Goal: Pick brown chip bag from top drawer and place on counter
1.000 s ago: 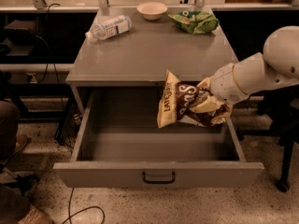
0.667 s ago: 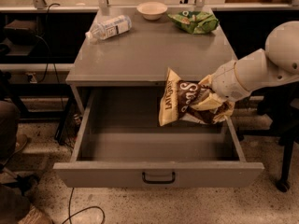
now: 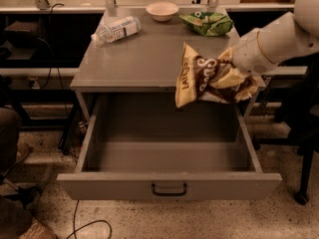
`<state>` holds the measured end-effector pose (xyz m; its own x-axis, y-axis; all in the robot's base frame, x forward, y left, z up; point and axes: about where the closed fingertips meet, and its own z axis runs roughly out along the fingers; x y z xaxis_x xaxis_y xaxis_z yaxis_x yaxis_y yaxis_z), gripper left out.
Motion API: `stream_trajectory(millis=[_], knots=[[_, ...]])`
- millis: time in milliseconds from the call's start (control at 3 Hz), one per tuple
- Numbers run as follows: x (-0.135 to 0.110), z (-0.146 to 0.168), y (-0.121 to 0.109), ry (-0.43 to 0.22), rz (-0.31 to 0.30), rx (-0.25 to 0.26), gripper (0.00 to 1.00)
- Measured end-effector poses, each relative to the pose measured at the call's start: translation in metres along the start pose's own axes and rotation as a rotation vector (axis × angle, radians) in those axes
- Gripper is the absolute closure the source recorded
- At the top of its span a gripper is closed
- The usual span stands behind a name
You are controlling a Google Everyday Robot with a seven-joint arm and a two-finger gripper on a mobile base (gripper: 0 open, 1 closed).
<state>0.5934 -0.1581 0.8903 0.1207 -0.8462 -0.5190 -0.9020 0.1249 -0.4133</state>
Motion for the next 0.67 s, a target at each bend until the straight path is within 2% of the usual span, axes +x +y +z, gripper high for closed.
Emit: stream_trajectory(millis=[333, 667], knots=[[-0.008, 0.001, -0.052, -0.013, -0.046, 0.059, 1.0], [-0.008, 0.009, -0.082, -0.025, -0.065, 0.09, 1.0]])
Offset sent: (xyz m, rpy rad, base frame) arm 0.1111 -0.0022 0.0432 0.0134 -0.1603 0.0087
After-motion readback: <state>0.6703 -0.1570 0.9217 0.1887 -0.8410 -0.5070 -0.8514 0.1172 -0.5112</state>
